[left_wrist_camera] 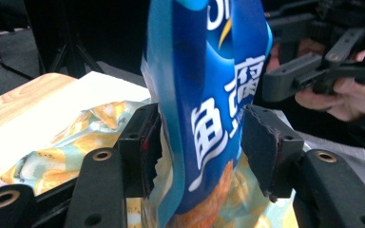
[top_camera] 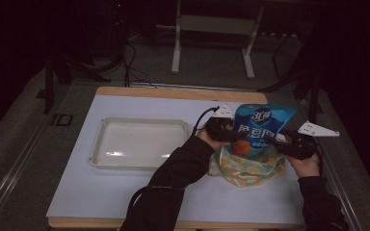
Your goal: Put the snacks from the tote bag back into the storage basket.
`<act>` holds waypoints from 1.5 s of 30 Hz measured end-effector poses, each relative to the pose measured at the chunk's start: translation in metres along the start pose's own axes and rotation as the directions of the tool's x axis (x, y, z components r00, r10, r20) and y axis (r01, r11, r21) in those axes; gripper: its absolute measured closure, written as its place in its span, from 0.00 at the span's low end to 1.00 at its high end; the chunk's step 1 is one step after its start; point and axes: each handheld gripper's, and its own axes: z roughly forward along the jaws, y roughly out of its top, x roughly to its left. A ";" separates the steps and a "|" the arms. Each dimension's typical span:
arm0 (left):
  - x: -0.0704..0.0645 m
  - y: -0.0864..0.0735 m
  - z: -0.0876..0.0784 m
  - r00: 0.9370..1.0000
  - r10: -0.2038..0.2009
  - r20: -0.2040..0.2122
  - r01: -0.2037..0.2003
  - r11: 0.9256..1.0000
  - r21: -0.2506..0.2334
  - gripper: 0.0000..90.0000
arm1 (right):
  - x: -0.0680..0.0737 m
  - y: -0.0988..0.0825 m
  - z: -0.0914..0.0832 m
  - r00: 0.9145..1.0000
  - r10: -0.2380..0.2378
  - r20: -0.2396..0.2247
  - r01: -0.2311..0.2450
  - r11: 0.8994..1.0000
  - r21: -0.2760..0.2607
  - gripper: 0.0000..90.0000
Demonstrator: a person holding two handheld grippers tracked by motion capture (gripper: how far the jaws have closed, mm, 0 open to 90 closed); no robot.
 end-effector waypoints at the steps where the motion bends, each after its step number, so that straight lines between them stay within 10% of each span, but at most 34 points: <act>1: 0.000 0.000 0.001 1.000 0.003 0.003 -0.003 1.000 0.002 0.56 | 0.000 0.000 0.001 1.000 -0.002 -0.003 0.002 1.000 0.002 0.47; 15: 0.001 -0.003 0.003 1.000 -0.009 -0.021 0.008 1.000 -0.015 0.78 | 0.005 0.001 0.005 0.999 -0.032 -0.013 0.032 0.999 0.008 0.94; 45: -0.011 0.025 -0.006 0.998 -0.015 -0.053 0.016 1.000 0.010 0.96 | 0.013 0.025 -0.005 0.999 -0.047 0.005 0.047 0.999 0.013 0.99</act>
